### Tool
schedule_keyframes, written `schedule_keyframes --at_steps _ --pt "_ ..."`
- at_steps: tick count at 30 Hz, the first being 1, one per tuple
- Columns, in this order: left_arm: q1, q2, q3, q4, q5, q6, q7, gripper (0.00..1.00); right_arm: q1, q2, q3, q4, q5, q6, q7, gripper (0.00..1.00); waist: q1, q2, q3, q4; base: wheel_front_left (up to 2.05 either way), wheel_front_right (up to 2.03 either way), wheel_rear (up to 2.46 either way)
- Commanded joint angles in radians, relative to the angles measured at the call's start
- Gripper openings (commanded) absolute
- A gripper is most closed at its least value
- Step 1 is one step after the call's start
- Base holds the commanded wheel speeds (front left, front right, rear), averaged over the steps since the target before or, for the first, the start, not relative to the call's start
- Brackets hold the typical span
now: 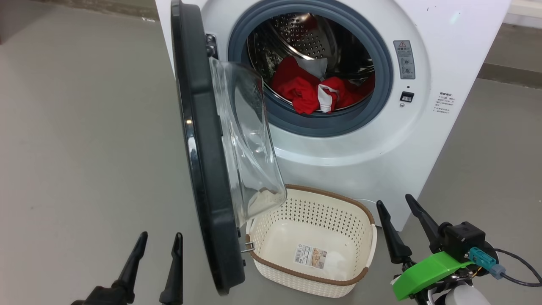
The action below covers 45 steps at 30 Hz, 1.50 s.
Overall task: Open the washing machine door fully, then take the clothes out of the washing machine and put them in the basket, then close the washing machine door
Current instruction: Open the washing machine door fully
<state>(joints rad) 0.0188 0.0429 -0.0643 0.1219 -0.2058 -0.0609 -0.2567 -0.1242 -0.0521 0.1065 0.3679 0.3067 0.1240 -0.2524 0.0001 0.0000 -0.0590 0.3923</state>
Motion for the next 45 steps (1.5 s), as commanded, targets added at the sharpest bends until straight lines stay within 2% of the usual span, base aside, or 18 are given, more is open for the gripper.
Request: schedule_keyframes --at_steps 1,14,16,17,18,22,26,31,33,34,40,45 --pt "-0.021 0.007 0.035 -0.021 0.004 0.003 -0.005 1.0 -0.006 0.002 0.025 -0.029 0.004 0.007 -0.009 1.0 0.0 0.0 -0.001 0.0 0.0 0.0 0.0" --pt "-0.025 0.007 0.047 -0.075 -0.022 0.018 -0.005 1.0 0.005 0.002 0.043 -0.011 0.032 0.007 -0.009 1.0 0.0 0.0 -0.005 -0.004 0.0 0.0 0.0" --pt "-0.022 0.007 0.045 -0.076 -0.017 0.015 -0.005 0.96 0.004 0.002 0.042 -0.007 0.043 0.007 -0.009 1.0 0.0 0.0 -0.005 -0.005 0.0 0.0 0.0" --pt "-0.02 0.007 0.043 -0.076 -0.012 0.013 -0.005 0.45 0.003 0.002 0.043 -0.003 0.047 0.007 -0.009 1.0 0.0 0.0 -0.005 -0.007 0.0 0.0 0.0" --pt "-0.02 0.007 0.044 -0.08 -0.012 0.015 -0.005 0.0 0.004 0.002 0.045 0.0 0.054 0.007 -0.009 1.0 0.0 0.0 -0.006 -0.008 0.0 0.0 0.0" --pt "-0.023 0.007 0.033 -0.094 -0.006 0.012 -0.005 0.0 0.005 0.002 0.044 0.007 0.067 0.007 -0.009 1.0 0.0 0.0 -0.009 -0.012 0.0 0.0 0.0" --pt "-0.046 0.007 0.033 -0.148 0.0 0.033 -0.005 0.0 0.004 0.002 0.041 0.01 0.066 0.007 -0.009 1.0 0.0 0.0 -0.01 -0.014 0.0 0.0 0.0" --pt "-0.097 0.007 0.032 -0.286 -0.056 0.067 -0.005 0.0 0.003 0.002 0.037 0.011 0.068 0.007 -0.009 1.0 0.0 0.0 -0.012 -0.016 0.0 0.0 0.0" --pt "-0.13 0.007 0.014 -0.381 -0.065 0.075 -0.005 0.0 0.002 0.002 0.037 0.012 0.071 0.007 -0.009 1.0 0.0 0.0 -0.014 -0.017 0.0 0.0 0.0" --pt "-0.13 0.007 0.014 -0.381 -0.065 0.075 -0.005 0.0 0.002 0.002 0.037 0.012 0.071 0.007 -0.009 1.0 0.0 0.0 -0.014 -0.017 0.0 0.0 0.0" --pt "-0.168 0.007 -0.102 -0.44 -0.055 0.043 -0.005 0.0 -0.001 0.002 0.044 0.019 0.08 0.007 -0.009 1.0 0.0 0.0 -0.019 -0.024 0.0 0.0 0.0" --pt "-0.177 0.007 -0.231 -0.358 -0.063 0.007 -0.004 0.0 -0.004 0.002 0.045 0.019 0.084 0.007 -0.009 1.0 0.0 0.0 -0.016 -0.034 0.0 0.0 0.0"
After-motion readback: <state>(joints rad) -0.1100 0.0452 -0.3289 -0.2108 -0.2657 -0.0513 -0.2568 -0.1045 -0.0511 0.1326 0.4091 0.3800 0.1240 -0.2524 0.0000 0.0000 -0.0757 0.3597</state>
